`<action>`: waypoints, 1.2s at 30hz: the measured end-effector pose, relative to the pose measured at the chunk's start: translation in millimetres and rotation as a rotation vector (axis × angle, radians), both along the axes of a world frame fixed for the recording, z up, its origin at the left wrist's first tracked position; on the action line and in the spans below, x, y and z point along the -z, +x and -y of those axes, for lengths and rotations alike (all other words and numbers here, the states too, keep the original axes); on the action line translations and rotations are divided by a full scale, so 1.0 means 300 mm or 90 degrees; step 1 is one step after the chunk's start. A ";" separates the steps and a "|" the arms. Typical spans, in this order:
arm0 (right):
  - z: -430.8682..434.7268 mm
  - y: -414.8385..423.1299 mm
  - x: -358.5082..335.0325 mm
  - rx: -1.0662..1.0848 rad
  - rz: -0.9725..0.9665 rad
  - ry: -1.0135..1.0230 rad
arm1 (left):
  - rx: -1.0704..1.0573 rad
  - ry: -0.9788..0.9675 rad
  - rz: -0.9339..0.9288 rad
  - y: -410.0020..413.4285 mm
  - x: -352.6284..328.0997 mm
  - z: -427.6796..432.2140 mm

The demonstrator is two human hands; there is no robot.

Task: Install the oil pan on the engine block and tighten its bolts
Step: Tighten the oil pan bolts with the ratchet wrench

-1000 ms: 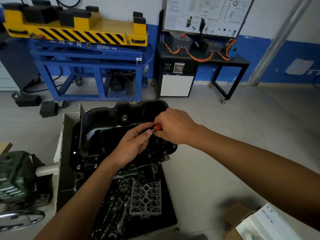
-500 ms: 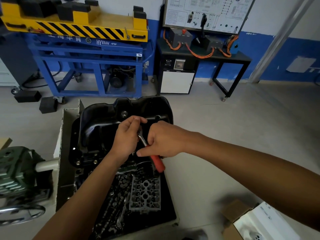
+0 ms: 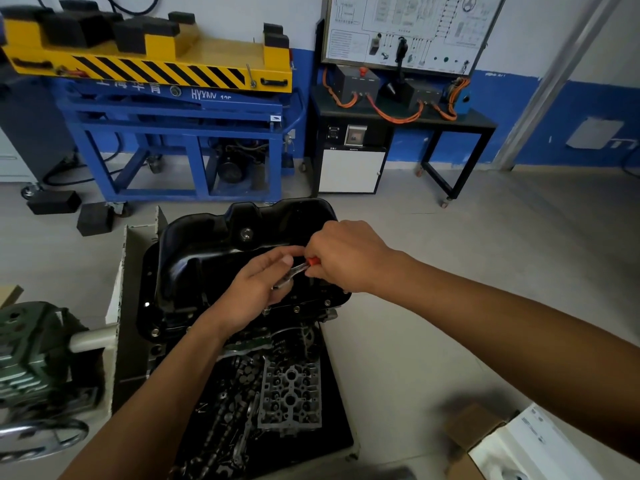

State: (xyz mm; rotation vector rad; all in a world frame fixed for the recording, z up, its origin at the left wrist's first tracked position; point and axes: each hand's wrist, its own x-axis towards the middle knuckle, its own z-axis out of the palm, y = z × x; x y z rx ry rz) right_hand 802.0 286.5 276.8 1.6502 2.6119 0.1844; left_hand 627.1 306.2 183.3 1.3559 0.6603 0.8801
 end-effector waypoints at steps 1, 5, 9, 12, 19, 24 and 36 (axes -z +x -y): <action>-0.005 -0.005 0.004 -0.009 -0.002 0.013 | 0.027 0.009 0.011 -0.002 0.000 0.003; -0.023 -0.025 0.014 -0.015 -0.012 0.038 | 0.062 0.025 0.031 -0.016 -0.005 0.002; -0.012 -0.016 0.016 0.003 -0.030 0.000 | -0.106 0.054 -0.022 -0.008 0.005 0.002; 0.022 -0.010 0.001 -0.001 -0.041 -0.078 | -0.198 0.082 -0.015 0.009 0.001 0.007; 0.112 -0.074 0.005 -0.064 -0.114 -0.167 | -0.193 0.112 -0.021 0.055 -0.022 0.024; 0.122 -0.073 0.014 -0.049 -0.118 -0.171 | -0.196 0.084 -0.022 0.052 -0.022 0.030; 0.033 0.006 -0.002 0.014 0.018 0.007 | -0.047 0.038 -0.028 0.005 -0.006 0.020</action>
